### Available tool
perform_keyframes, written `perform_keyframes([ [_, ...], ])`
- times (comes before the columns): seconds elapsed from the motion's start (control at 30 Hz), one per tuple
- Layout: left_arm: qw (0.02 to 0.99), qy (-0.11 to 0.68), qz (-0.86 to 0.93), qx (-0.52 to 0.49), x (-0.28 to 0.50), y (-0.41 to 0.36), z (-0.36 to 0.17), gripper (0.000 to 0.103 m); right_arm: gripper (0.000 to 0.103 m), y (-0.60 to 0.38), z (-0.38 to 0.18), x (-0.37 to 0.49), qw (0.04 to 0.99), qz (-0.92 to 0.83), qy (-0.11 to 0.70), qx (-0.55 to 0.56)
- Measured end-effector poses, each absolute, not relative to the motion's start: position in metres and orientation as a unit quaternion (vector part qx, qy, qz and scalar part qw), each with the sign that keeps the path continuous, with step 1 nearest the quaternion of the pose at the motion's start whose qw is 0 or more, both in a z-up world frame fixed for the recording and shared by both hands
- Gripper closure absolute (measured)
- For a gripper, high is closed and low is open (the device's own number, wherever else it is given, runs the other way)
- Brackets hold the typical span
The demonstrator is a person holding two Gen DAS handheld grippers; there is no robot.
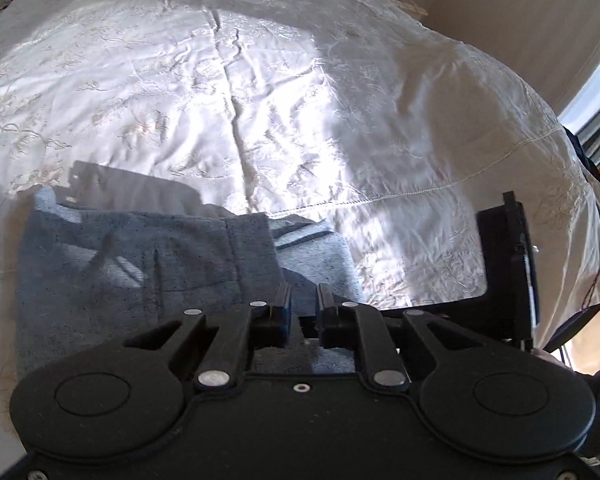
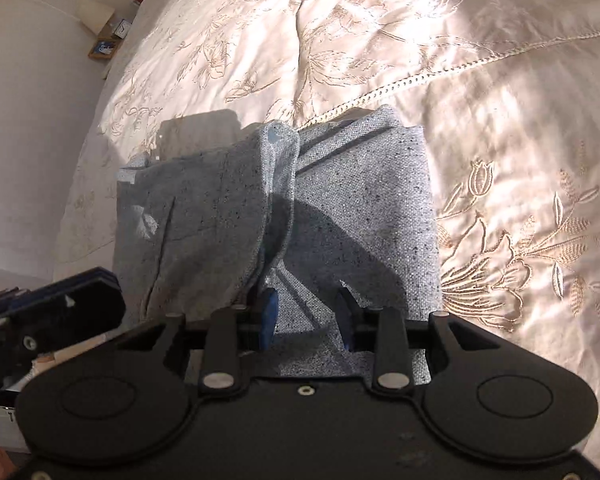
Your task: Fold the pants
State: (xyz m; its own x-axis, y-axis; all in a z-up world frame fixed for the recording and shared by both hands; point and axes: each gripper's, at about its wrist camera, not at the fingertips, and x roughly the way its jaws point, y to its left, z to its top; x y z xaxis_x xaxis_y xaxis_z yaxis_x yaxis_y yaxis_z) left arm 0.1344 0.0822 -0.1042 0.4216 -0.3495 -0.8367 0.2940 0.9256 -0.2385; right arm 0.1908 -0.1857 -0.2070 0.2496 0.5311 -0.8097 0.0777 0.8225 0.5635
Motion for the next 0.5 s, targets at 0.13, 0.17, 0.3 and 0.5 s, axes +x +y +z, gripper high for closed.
perform_keyframes([
  [0.13,0.851,0.515,-0.102,-0.007,0.145,0.11,-0.12,0.081,0.067,-0.2,-0.212,0.186,0.736,0.16,0.594,0.282],
  [0.17,0.848,0.525,-0.075,-0.005,0.149,0.12,-0.129,0.082,0.067,-0.206,-0.214,0.182,0.733,0.159,0.594,0.29],
  [0.3,0.821,0.57,-0.02,-0.015,0.154,0.153,-0.163,0.083,0.067,-0.224,-0.207,0.17,0.732,0.148,0.588,0.31],
  [0.5,0.794,0.604,-0.052,0.05,0.146,0.142,-0.194,0.086,0.066,-0.233,-0.175,0.16,0.774,0.152,0.544,0.288],
])
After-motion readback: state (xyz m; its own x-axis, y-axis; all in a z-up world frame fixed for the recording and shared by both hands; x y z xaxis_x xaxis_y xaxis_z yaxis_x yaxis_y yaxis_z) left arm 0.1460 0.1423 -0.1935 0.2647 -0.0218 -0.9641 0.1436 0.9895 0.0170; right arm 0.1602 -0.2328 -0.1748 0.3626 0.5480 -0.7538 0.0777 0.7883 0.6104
